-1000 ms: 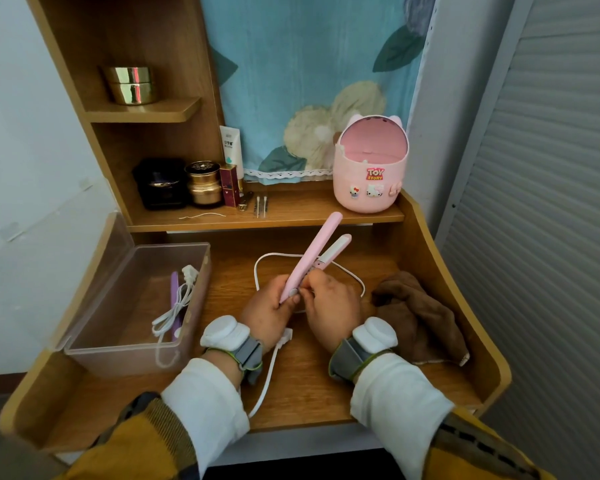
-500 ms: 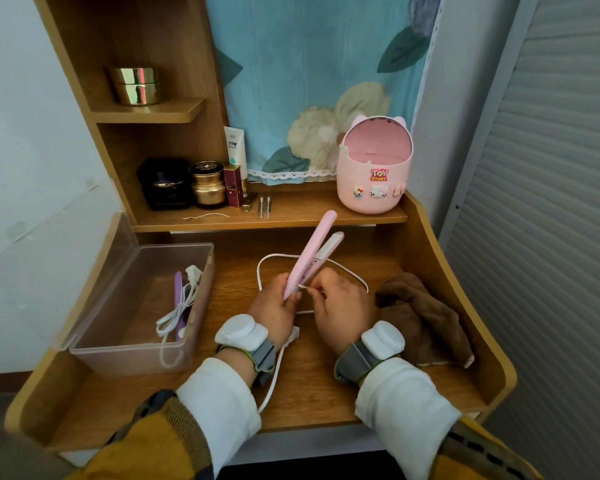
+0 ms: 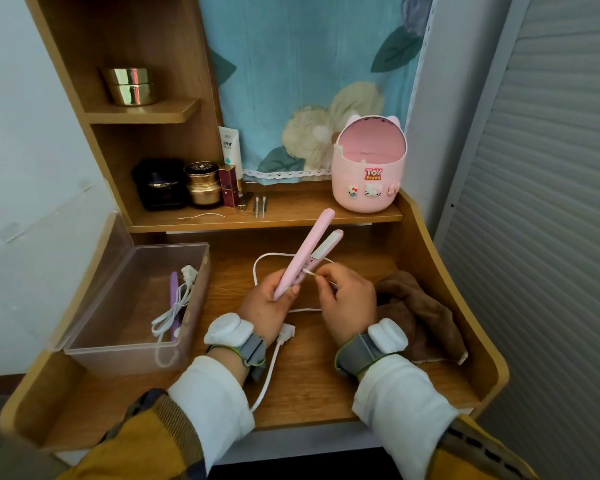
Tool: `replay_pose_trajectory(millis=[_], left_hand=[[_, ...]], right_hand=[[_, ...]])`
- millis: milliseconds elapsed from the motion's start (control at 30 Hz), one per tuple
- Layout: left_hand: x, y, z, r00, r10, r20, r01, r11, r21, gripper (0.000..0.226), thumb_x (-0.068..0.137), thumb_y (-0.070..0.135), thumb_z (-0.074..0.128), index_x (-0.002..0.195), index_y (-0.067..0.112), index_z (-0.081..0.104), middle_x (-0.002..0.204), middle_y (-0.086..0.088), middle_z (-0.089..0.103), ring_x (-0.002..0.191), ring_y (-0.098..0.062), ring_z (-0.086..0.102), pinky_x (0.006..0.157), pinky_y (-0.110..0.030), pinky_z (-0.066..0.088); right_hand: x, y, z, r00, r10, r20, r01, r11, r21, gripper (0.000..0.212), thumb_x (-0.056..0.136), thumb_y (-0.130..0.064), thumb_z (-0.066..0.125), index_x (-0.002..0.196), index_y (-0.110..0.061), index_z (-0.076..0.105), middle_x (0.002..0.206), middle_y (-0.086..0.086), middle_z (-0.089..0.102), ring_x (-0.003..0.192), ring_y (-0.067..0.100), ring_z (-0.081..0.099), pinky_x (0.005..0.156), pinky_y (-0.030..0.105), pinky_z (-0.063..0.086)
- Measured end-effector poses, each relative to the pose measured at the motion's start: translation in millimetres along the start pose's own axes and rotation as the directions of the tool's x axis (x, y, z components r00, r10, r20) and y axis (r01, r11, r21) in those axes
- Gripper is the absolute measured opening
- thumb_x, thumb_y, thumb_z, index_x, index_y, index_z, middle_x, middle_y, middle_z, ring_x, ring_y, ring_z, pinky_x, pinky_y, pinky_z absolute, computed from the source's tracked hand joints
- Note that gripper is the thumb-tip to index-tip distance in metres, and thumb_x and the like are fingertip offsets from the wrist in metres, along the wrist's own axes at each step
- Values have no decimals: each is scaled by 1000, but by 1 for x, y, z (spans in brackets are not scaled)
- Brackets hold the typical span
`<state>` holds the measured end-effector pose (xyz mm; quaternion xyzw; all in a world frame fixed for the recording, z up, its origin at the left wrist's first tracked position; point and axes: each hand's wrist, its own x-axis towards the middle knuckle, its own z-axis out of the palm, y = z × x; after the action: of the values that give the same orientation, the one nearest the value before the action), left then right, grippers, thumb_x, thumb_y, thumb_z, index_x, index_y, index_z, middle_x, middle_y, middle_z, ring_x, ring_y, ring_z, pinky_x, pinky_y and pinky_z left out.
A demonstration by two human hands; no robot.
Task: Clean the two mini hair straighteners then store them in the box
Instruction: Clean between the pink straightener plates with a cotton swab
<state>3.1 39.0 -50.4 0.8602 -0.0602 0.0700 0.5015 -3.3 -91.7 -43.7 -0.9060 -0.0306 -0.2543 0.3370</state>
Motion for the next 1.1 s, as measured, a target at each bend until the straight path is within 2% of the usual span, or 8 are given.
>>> replay_pose_trajectory(millis=[100, 233, 433, 567, 633, 767, 900, 1100], left_hand=[[-1, 1, 0, 1000, -7, 12, 7, 1000, -12, 35, 93, 24, 53, 128, 28, 53, 106, 8, 61, 96, -10, 55, 70, -10, 38], [-2, 3, -1, 1000, -11, -5, 11, 999, -31, 34, 94, 21, 52, 127, 27, 53, 102, 10, 58, 86, -2, 50, 67, -8, 36], [-1, 1, -2, 1000, -10, 4, 10, 999, -42, 34, 94, 20, 52, 127, 26, 53, 101, 11, 58, 83, 4, 49, 68, -9, 35], [-2, 1, -1, 1000, -4, 14, 5, 1000, -24, 33, 93, 20, 53, 125, 28, 54, 100, 13, 58, 90, -3, 53, 69, -10, 36], [-2, 1, 0, 1000, 0, -6, 0, 1000, -19, 33, 93, 20, 53, 126, 28, 54, 100, 13, 57, 94, -8, 53, 69, -9, 36], [-2, 2, -1, 1000, 0, -22, -1, 1000, -19, 34, 93, 20, 52, 127, 27, 54, 101, 13, 57, 91, -6, 51, 68, -8, 34], [-2, 0, -1, 1000, 1, -22, -1, 1000, -26, 33, 93, 20, 53, 125, 27, 55, 100, 13, 59, 86, -1, 50, 68, -9, 36], [-2, -1, -1, 1000, 6, -4, -6, 1000, -4, 35, 93, 21, 53, 128, 26, 53, 103, 11, 59, 92, -6, 51, 68, -8, 35]], right_hand=[[1, 0, 2, 1000, 4, -5, -4, 1000, -12, 13, 93, -25, 53, 99, -21, 64, 90, -4, 66, 79, 10, 60, 69, 26, 52], [3, 3, -3, 986, 132, -98, -133, 991, -7, 13, 94, -23, 51, 100, -19, 62, 89, -4, 64, 74, 7, 53, 63, 19, 42], [5, 5, -5, 989, 147, -30, -146, 989, 22, 13, 94, -23, 52, 99, -19, 63, 86, -6, 61, 75, 8, 53, 65, 19, 41], [5, 5, -4, 994, 102, -26, -102, 995, 8, 17, 94, -24, 52, 103, -20, 66, 97, -4, 66, 83, 8, 57, 72, 20, 44], [4, 4, -5, 994, 106, -27, -106, 994, -6, 17, 94, -24, 52, 103, -19, 65, 96, -4, 65, 81, 7, 54, 70, 19, 42], [1, 5, -7, 988, 117, -104, -116, 993, 8, 14, 93, -21, 53, 99, -17, 65, 91, -1, 66, 75, 6, 50, 62, 17, 36], [1, 4, -5, 995, 75, -62, -74, 997, 15, 15, 94, -23, 52, 101, -18, 65, 95, -3, 66, 78, 4, 50, 63, 13, 36], [4, 4, -5, 978, 189, -94, -192, 981, -28, 16, 95, -23, 51, 105, -19, 62, 98, -3, 66, 79, 5, 50, 69, 19, 42]])
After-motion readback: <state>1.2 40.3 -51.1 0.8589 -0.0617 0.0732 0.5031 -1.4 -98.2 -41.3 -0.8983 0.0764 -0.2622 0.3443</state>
